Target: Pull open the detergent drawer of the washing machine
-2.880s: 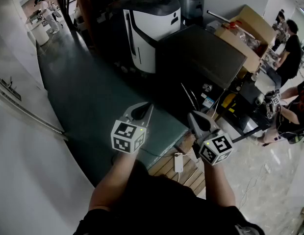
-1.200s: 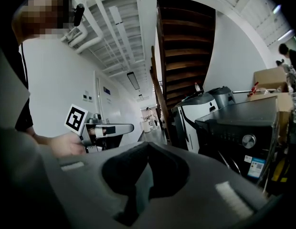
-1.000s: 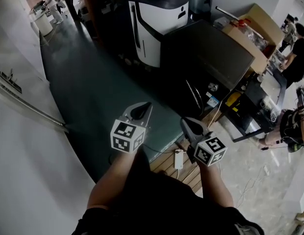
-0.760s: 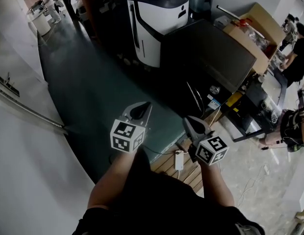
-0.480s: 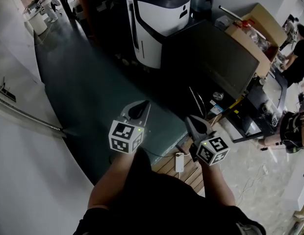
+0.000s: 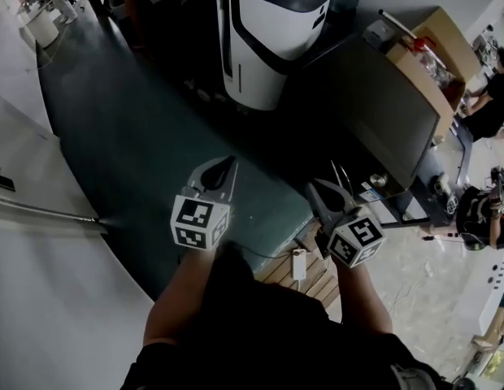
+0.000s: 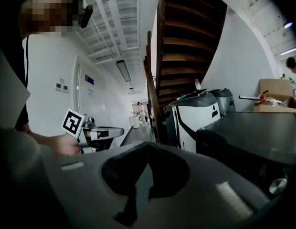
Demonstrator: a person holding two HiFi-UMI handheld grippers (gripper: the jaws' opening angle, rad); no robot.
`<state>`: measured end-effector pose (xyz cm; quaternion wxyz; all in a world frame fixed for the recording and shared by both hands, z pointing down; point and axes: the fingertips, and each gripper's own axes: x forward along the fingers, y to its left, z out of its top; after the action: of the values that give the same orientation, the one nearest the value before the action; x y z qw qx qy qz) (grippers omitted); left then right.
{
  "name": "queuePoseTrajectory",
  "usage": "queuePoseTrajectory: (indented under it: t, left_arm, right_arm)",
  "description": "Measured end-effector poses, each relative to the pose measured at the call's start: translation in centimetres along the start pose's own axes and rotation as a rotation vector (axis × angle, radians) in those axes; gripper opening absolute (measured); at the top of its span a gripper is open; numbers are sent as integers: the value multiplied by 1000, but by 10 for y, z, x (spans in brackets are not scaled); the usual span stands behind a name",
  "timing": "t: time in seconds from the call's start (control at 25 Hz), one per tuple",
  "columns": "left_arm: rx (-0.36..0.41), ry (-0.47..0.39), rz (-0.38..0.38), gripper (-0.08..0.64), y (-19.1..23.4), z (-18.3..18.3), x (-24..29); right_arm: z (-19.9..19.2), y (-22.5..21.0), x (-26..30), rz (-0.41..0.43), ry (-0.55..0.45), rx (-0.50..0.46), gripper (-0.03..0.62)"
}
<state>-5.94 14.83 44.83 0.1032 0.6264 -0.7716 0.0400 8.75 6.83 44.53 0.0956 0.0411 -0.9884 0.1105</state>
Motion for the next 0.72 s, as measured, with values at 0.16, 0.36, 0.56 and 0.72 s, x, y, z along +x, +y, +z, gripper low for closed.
queuePoseTrajectory:
  t: [0.16, 0.36, 0.56, 0.72]
  left_arm:
    - [-9, 17, 10, 11, 59, 27, -1]
    - [-16, 20, -19, 11, 85, 50, -4]
    - [-39, 52, -79, 11, 79, 43, -2]
    - [-50, 74, -90, 11, 86, 44, -1]
  right_arm:
    - [32, 25, 44, 7, 45, 3, 3]
    - [59, 42, 72, 0, 56, 10, 3]
    - [58, 45, 77, -13, 75, 28, 3]
    - [56, 38, 74, -38, 84, 50, 3]
